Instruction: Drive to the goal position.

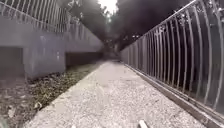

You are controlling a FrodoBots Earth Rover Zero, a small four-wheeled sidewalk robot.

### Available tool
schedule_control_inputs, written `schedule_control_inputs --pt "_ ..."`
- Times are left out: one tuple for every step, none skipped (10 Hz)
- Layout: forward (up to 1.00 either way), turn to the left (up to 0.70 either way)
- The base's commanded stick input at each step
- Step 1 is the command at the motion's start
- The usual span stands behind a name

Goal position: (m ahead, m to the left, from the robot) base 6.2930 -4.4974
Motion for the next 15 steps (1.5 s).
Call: schedule_control_inputs --pt "1.00 0.00" --pt "1.00 0.00" --pt "1.00 -0.01" --pt "1.00 -0.12" --pt "1.00 -0.38" --pt "1.00 -0.30" --pt "1.00 0.00" --pt "1.00 0.00" --pt "1.00 0.00" --pt "1.00 0.00" --pt "1.00 0.00" --pt "1.00 0.00" --pt "1.00 0.00" --pt "1.00 0.00" --pt "1.00 0.00"
